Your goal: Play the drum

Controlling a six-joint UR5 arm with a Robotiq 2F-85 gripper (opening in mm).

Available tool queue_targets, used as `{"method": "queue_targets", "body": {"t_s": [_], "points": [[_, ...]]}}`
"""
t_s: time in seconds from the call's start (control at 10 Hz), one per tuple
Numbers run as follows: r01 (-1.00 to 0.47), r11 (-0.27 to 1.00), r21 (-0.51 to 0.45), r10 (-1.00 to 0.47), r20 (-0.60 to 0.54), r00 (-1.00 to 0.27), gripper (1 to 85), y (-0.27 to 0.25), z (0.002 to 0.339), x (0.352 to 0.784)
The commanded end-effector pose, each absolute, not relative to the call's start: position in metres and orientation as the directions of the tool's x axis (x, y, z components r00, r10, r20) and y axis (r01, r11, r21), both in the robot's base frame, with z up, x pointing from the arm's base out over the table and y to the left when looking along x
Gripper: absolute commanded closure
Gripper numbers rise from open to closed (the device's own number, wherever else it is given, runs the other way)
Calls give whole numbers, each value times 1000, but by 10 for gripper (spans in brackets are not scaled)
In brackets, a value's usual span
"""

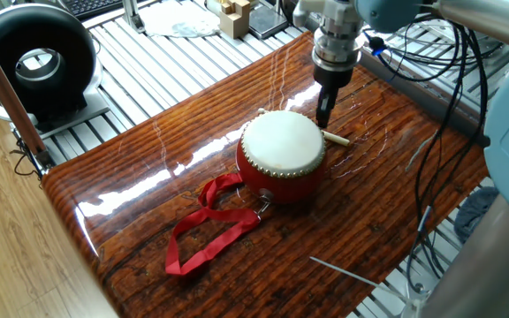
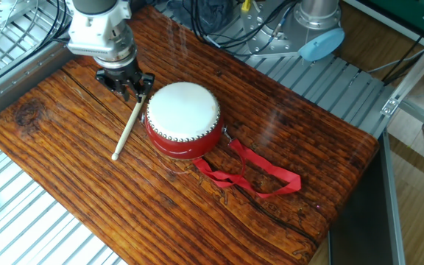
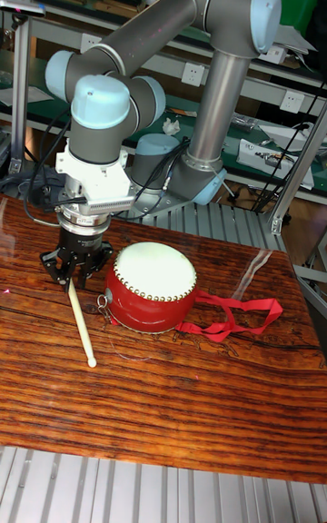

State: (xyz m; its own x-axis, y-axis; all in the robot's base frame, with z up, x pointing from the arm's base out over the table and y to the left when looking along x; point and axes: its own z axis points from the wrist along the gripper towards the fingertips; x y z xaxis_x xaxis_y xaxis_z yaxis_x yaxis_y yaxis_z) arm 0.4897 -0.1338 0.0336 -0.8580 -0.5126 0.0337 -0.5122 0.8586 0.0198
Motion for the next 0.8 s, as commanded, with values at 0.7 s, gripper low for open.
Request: {"method": "queue_targets", "body": {"t_s": [0.7], "points": [[-519, 854, 43, -520, 48, -853, 510, -128, 16, 477]]}}
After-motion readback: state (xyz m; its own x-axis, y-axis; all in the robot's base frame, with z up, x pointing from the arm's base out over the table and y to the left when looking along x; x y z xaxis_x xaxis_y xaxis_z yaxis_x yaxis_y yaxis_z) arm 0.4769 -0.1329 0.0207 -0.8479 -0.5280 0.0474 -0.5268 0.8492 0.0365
